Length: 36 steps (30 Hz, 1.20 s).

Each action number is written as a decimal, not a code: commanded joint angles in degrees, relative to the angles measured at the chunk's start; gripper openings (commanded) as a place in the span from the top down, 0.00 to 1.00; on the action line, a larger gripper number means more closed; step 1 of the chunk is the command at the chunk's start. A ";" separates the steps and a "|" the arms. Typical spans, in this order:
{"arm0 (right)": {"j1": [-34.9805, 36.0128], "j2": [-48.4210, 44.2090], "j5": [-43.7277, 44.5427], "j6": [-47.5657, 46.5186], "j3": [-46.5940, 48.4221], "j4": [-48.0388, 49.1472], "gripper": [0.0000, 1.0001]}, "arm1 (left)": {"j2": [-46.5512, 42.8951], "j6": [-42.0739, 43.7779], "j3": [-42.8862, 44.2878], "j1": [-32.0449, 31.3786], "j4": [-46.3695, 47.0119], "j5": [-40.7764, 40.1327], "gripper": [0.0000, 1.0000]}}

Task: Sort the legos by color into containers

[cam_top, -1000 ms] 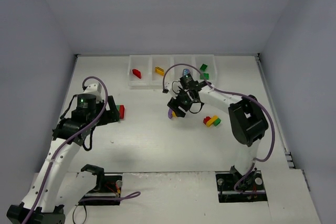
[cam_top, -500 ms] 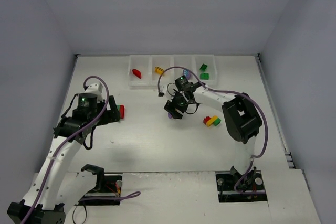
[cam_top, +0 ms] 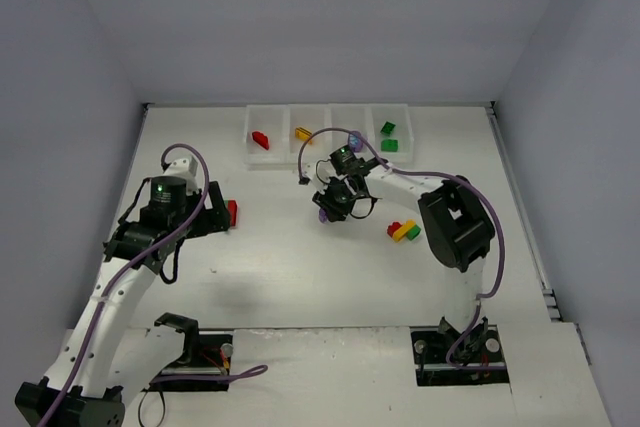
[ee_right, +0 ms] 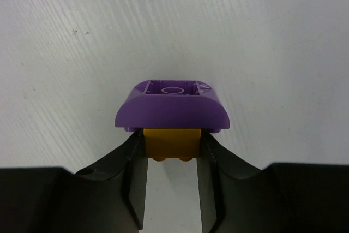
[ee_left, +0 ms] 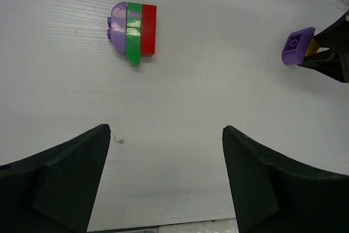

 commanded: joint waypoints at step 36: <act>18.21 -34.78 5.66 2.85 -0.82 7.78 0.99 | 12.77 -16.11 10.75 -4.82 28.05 41.05 0.23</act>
